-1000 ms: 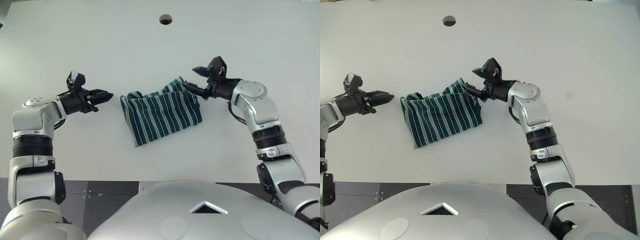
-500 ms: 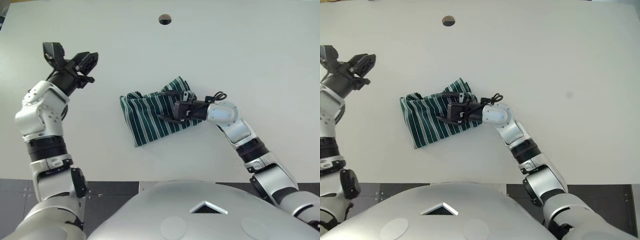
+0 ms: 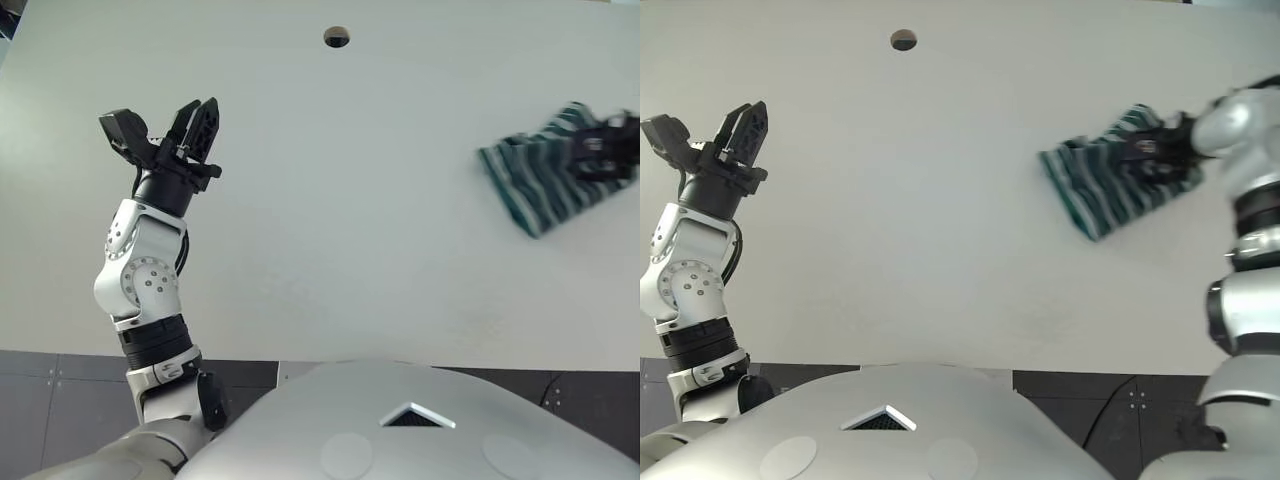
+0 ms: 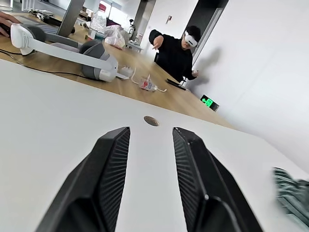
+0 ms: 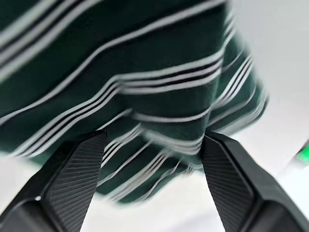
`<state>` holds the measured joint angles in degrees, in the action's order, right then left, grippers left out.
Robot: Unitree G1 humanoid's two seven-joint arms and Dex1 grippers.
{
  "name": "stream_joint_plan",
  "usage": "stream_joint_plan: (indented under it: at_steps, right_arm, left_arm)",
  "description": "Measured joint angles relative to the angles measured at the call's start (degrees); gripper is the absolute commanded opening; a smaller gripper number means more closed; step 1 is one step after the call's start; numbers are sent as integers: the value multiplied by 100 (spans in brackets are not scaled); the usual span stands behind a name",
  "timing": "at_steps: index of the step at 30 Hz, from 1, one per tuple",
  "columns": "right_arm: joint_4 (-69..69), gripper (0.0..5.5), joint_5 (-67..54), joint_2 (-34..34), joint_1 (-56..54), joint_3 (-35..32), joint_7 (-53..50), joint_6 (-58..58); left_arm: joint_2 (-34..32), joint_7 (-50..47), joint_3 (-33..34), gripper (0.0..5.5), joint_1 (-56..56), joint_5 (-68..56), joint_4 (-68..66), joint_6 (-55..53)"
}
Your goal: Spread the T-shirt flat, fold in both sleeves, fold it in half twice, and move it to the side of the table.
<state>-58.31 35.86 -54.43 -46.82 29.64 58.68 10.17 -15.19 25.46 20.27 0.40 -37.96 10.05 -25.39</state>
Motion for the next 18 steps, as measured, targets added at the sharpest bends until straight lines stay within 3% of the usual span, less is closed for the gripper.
stream_joint_plan:
  at_steps: [4, 6, 11, 14, 18]
  right_arm:
    - [-1154, 340, 108, 75, -858, -147, -873, -268]
    - [-1320, 340, -134, 440, -1080, -441, -1607, -141]
    - [-831, 340, -2202, 2340, -1450, -2340, -3948, 1306]
    - [-258, 340, -3807, 3567, -1413, -3381, -3891, 1350]
    - [381, 340, -5641, 4955, -1024, -4425, -3718, -16]
  left_arm:
    - [1, 2, 80, 164, -8, 0, -65, 134]
    - [3, -28, 184, 164, -59, -2, -207, 240]
    - [352, -729, 1, 164, -1333, 806, -1260, 1426]
    - [588, -1277, -202, 164, -2467, 1607, -2274, 2711]
    - [890, -2336, -526, 164, -3951, 2628, -3306, 3878]
